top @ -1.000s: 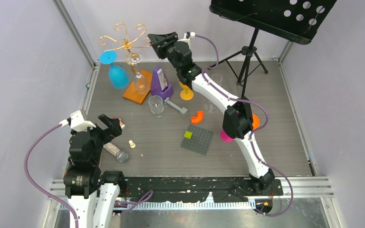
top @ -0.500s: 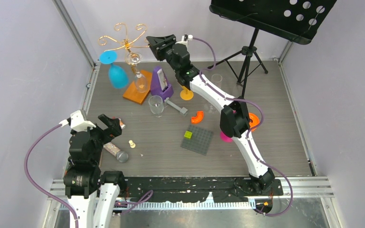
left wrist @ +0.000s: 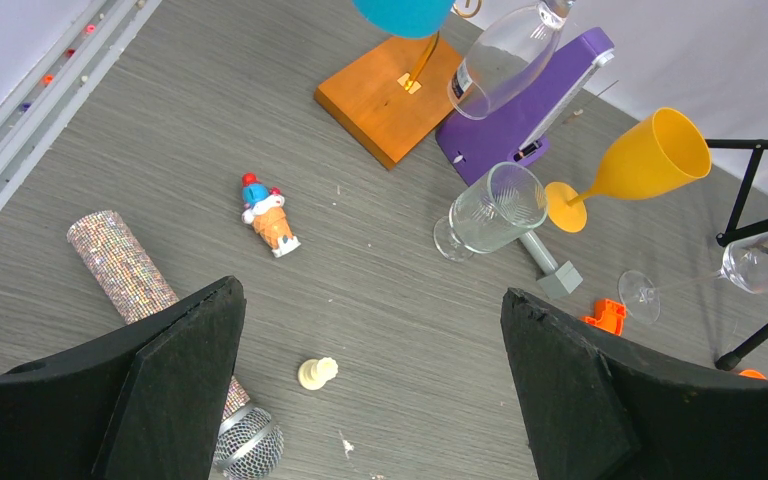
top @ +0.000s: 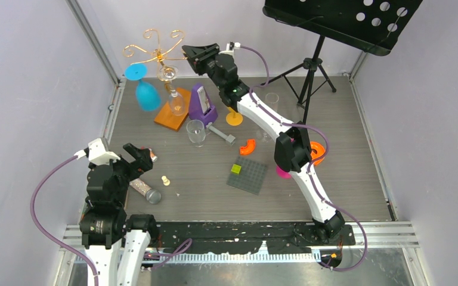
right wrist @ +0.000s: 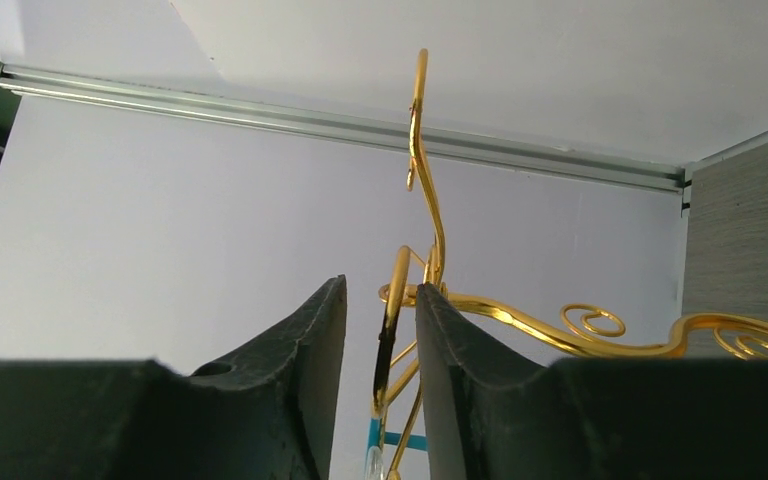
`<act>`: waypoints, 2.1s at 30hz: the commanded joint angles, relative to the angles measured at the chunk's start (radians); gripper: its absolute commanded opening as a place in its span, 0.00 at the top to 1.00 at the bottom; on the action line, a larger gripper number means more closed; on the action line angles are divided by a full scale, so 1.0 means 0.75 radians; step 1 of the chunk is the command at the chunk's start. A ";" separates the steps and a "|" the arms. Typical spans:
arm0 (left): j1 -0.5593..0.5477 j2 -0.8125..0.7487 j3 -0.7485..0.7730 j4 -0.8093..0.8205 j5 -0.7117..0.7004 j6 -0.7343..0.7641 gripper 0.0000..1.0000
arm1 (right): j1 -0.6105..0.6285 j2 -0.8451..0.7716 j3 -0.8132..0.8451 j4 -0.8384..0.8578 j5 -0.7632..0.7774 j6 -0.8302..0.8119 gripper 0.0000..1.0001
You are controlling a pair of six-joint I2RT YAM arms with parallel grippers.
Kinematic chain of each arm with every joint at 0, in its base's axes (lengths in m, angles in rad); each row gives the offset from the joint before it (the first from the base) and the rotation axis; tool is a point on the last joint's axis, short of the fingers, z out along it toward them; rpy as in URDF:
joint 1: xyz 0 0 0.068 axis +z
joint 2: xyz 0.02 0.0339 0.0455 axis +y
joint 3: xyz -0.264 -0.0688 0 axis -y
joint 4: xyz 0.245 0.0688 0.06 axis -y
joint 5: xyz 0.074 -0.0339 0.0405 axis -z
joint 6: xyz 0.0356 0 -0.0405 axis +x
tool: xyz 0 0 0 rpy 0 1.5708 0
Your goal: Place the wine glass upside down on the wine glass rack
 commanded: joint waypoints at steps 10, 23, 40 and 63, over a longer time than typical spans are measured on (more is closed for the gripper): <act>-0.004 -0.002 0.010 0.039 -0.008 -0.004 0.05 | 0.001 0.004 0.096 0.036 -0.037 0.027 0.79; -0.004 0.021 0.032 0.059 -0.006 -0.007 0.05 | 0.001 -0.050 0.073 -0.058 -0.023 0.084 0.95; -0.004 0.065 0.076 0.087 -0.001 -0.001 0.05 | 0.000 -0.156 0.102 -0.367 -0.033 0.221 0.95; -0.004 0.065 0.084 0.088 -0.004 -0.003 0.05 | 0.001 -0.157 0.227 -0.503 -0.118 0.241 0.95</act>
